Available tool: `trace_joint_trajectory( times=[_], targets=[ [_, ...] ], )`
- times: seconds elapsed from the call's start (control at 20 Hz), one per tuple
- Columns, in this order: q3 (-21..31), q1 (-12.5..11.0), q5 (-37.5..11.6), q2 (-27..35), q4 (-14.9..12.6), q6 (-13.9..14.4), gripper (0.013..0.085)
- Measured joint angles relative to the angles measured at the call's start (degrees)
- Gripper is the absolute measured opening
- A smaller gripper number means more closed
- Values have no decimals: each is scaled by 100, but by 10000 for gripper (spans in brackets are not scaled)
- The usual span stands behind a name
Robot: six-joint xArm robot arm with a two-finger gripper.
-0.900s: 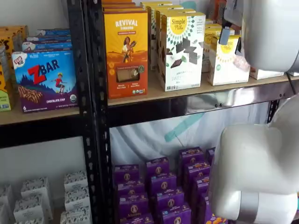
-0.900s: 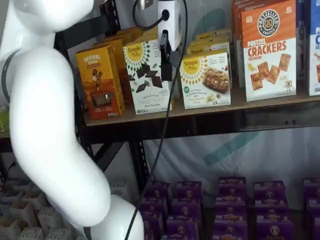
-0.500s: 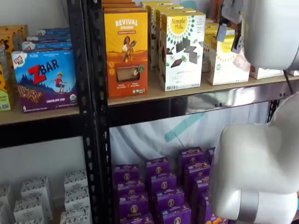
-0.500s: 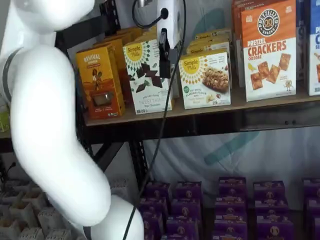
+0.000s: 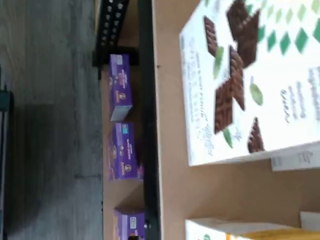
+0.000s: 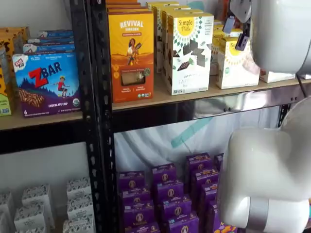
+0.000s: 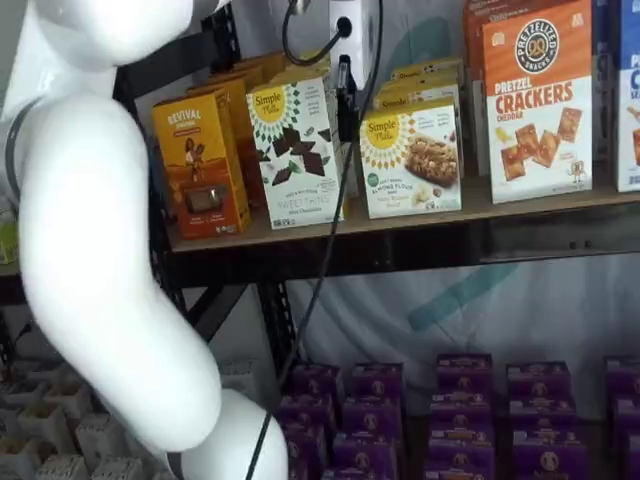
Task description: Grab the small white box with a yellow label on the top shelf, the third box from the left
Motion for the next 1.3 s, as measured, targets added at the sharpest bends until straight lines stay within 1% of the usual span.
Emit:
trace_joint_trajectory(
  times=[0.25, 0.3, 0.35, 0.45, 0.5, 0.55, 0.65, 0.8, 0.95, 1.15, 1.3],
  targets=[
    [-227, 50, -189, 344, -98, -22, 850],
    [-321, 94, -203, 466, -220, -18, 850],
    [-352, 108, -185, 506, -265, -12, 850],
    [-500, 171, -81, 678, -456, 13, 850],
    [-613, 199, 49, 780, -542, 36, 850],
    [-724, 224, 184, 884, -598, 60, 850],
    [-793, 255, 259, 956, -663, 83, 850],
    [-854, 289, 276, 1035, -684, 111, 850],
    [-899, 335, 281, 1085, -765, 139, 850],
    [-1053, 314, 381, 1206, -645, 157, 850],
    [-1036, 399, 257, 1213, -782, 197, 850]
  ],
)
